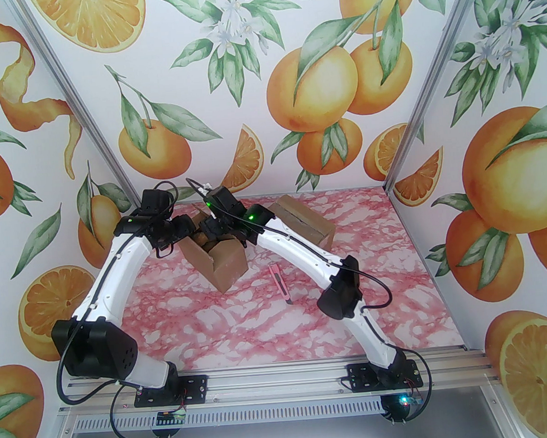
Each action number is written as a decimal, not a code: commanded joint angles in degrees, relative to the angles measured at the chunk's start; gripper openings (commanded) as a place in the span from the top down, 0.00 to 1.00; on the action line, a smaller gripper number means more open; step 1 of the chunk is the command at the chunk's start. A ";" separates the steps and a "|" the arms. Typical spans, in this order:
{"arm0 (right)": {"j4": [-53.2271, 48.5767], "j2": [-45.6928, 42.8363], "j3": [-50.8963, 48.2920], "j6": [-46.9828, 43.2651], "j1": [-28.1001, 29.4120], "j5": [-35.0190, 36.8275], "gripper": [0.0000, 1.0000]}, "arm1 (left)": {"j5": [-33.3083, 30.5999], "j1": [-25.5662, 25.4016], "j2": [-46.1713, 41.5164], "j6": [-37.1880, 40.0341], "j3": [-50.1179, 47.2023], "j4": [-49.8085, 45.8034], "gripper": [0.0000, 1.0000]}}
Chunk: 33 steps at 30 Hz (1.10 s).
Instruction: Unpack the express box
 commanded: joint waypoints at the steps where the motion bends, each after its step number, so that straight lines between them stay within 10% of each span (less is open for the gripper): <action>1: -3.85 2.07 2.64 -1.33 -0.31 2.29 0.20 | 1.58 0.36 1.59 -0.34 -0.85 0.54 0.32; 22: -10.70 3.33 5.90 10.30 -7.22 -14.35 0.65 | 9.17 0.33 5.62 8.90 3.70 -0.35 0.99; 33: 10.47 -9.56 -20.77 23.22 -11.56 -30.65 0.76 | 11.66 0.43 1.29 15.11 3.29 6.21 1.00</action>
